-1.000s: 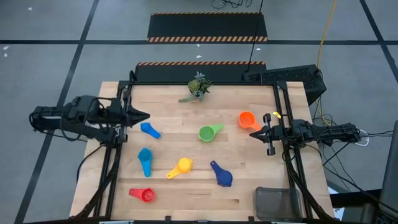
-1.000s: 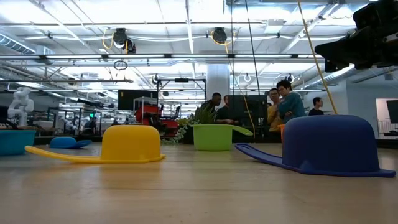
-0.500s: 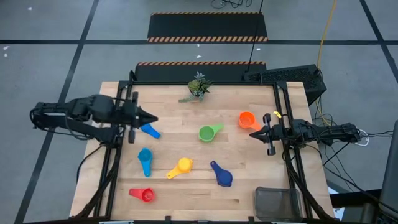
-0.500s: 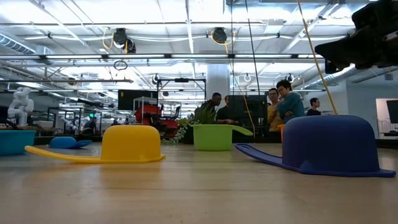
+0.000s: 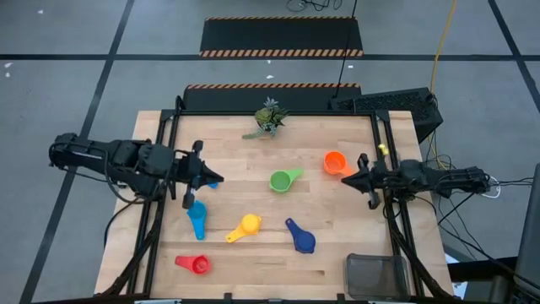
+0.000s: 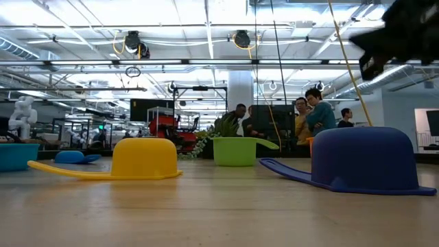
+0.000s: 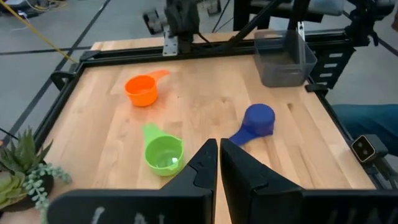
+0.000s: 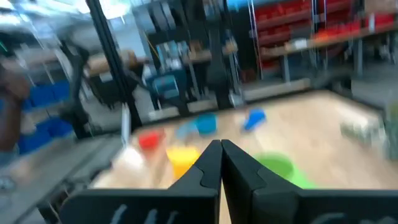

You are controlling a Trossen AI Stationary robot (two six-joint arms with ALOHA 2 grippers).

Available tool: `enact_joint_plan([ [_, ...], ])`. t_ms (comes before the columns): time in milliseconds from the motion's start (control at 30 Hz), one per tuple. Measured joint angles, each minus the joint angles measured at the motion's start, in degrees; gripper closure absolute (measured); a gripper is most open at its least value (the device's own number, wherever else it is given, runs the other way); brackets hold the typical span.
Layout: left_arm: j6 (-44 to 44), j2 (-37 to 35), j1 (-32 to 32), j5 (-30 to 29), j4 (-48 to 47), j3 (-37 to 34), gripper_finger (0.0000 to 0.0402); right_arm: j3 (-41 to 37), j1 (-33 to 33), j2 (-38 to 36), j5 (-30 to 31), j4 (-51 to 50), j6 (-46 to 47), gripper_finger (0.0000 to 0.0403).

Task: Nest measuring cups in basket
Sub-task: Stack the green measuring cup on top of the orange measuring cup

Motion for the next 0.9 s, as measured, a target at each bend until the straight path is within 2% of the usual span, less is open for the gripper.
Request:
enact_joint_plan([
  [200, 0.14, 0.31, -1.36, -1.66, 2.22, -0.02, 0.0378, 9.86, 0.00, 6.23, -0.10, -5.20, -1.85, 0.0403],
  [567, 1.20, 0.28, -2.00, -2.06, 5.08, -0.02, 0.0378, 31.66, 0.00, 24.81, 0.05, -17.04, -5.53, 0.0403],
  [900, 0.66, 2.01, -2.22, -3.94, 6.70, -0.04, 0.0378, 42.84, 0.01, 39.58, 0.45, -20.01, -7.17, 0.0403],
])
